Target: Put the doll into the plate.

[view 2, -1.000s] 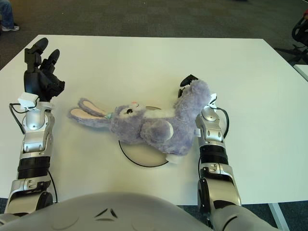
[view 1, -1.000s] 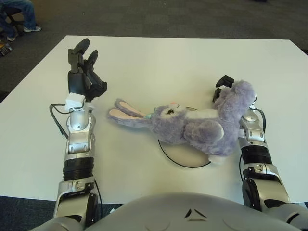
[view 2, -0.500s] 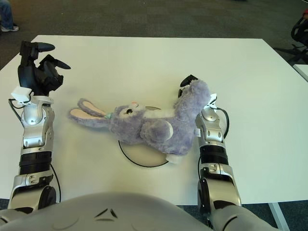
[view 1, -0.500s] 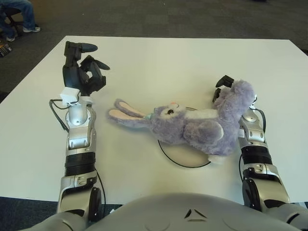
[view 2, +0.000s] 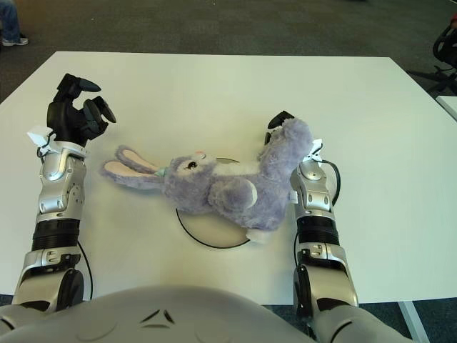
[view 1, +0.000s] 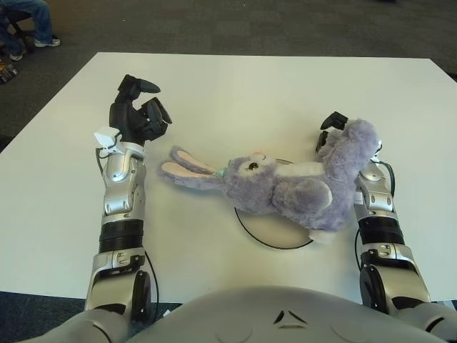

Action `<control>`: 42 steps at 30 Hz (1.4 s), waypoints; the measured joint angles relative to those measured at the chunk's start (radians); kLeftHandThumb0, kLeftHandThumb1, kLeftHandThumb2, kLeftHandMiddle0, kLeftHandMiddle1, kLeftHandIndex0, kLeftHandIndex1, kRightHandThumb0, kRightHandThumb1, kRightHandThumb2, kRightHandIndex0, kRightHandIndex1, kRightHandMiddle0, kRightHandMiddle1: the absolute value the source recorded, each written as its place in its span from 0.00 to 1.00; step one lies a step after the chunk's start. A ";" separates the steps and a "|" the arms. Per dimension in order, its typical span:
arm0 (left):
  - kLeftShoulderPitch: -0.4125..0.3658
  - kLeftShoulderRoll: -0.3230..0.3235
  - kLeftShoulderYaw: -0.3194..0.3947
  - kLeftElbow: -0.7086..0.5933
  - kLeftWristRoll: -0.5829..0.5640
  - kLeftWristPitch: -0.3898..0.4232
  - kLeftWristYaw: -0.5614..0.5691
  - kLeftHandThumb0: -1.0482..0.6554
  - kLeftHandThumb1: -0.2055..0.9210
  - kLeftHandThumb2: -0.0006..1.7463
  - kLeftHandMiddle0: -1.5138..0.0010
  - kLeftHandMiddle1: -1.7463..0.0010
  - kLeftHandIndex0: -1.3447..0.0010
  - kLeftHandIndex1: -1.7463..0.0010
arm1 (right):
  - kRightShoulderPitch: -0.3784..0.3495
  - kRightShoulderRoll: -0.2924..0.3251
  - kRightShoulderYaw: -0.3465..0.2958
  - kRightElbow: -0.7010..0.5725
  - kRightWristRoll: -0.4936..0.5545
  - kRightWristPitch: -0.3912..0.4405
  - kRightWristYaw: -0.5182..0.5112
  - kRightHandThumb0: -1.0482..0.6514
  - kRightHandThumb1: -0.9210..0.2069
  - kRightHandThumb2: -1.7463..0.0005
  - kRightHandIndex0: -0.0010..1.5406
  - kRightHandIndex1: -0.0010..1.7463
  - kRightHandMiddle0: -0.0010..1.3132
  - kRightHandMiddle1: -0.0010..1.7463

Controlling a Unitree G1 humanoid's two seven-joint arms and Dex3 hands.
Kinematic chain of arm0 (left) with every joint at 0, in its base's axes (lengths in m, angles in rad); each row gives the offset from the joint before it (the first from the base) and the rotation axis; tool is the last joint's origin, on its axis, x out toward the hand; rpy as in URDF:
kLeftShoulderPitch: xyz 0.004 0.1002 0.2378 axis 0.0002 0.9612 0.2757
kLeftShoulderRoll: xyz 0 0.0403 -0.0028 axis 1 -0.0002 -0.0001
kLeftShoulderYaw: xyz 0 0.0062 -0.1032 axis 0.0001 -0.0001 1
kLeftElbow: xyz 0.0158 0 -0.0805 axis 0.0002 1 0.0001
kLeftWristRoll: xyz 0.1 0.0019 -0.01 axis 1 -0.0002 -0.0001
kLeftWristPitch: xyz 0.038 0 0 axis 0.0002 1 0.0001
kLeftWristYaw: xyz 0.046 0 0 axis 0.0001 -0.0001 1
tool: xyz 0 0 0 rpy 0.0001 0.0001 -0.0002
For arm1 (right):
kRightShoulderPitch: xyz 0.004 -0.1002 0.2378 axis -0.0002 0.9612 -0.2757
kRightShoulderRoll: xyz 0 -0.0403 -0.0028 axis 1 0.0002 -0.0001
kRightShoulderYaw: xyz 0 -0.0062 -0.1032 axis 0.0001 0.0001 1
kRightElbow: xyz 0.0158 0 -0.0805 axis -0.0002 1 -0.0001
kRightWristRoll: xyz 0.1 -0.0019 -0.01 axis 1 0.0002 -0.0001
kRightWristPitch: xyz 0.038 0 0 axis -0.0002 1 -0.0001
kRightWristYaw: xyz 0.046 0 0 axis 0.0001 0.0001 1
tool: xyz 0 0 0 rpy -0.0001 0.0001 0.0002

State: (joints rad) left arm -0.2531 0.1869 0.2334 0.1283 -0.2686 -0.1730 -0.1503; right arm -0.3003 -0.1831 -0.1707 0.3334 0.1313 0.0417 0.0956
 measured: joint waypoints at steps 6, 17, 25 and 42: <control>-0.001 0.016 -0.003 0.000 -0.015 0.065 -0.036 0.57 0.10 0.98 0.40 0.00 0.35 0.12 | 0.003 0.000 0.000 -0.001 0.000 0.000 0.000 0.61 0.82 0.04 0.55 1.00 0.48 1.00; -0.001 0.015 -0.019 -0.005 -0.016 0.109 -0.045 0.61 0.07 1.00 0.35 0.11 0.44 0.00 | 0.005 0.000 0.000 -0.010 0.000 0.006 0.000 0.61 0.82 0.03 0.55 1.00 0.48 1.00; -0.001 0.006 -0.024 0.000 0.001 0.122 -0.044 0.61 0.07 1.00 0.34 0.11 0.45 0.00 | 0.006 0.000 0.000 -0.014 0.001 0.013 0.002 0.61 0.83 0.02 0.56 1.00 0.49 1.00; 0.011 -0.039 -0.043 0.008 0.010 0.159 -0.031 0.61 0.10 1.00 0.38 0.05 0.48 0.00 | 0.008 0.000 0.000 -0.019 -0.001 0.014 0.006 0.61 0.84 0.02 0.56 1.00 0.49 1.00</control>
State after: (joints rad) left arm -0.2420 0.1477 0.1901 0.1363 -0.2582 -0.0141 -0.1811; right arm -0.2922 -0.1833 -0.1705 0.3145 0.1304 0.0558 0.1015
